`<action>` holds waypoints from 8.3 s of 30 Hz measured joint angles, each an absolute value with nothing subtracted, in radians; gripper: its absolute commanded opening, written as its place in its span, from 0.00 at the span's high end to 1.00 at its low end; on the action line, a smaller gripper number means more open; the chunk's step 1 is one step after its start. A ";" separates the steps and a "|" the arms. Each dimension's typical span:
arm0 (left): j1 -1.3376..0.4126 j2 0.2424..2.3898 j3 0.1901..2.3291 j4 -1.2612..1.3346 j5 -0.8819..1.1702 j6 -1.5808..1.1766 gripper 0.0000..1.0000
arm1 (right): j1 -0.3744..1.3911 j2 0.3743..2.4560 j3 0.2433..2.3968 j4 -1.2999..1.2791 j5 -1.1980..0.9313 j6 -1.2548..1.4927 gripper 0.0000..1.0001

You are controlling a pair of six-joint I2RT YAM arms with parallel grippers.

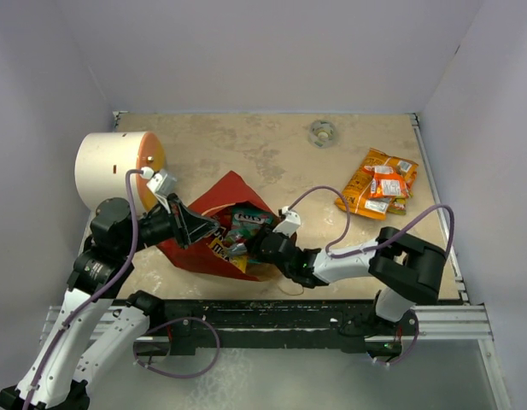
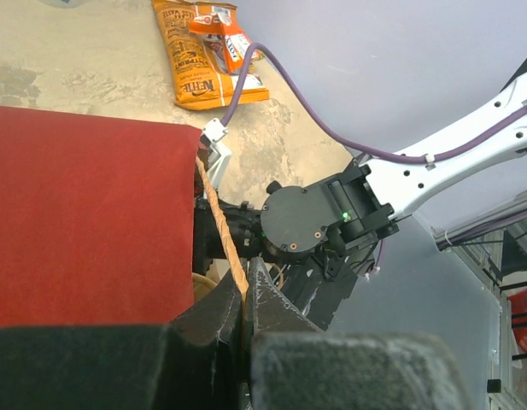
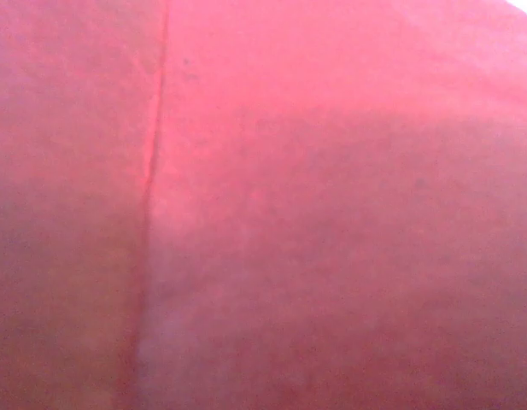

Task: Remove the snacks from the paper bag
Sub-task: Take out the snack from the paper bag, then place the snack at the center of the board, then take out the snack from the paper bag.

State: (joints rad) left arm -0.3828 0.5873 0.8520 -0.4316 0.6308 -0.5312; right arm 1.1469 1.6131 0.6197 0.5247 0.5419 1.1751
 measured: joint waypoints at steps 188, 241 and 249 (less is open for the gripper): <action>-0.381 0.518 0.801 -0.418 0.707 -0.359 1.00 | 1.421 1.813 0.933 -0.101 0.908 1.791 0.54; -0.373 0.553 0.791 -0.467 0.558 -0.359 1.00 | 1.096 1.679 0.812 0.918 0.617 0.985 1.00; -0.373 0.541 0.795 -0.496 0.471 -0.375 1.00 | 1.097 1.495 0.736 0.836 0.549 0.910 1.00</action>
State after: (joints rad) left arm -0.3733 0.5407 0.7952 -0.4957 0.4709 -0.3752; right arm 1.0966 1.4948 0.7361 0.8360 0.5488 0.9104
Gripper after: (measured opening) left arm 0.007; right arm 0.004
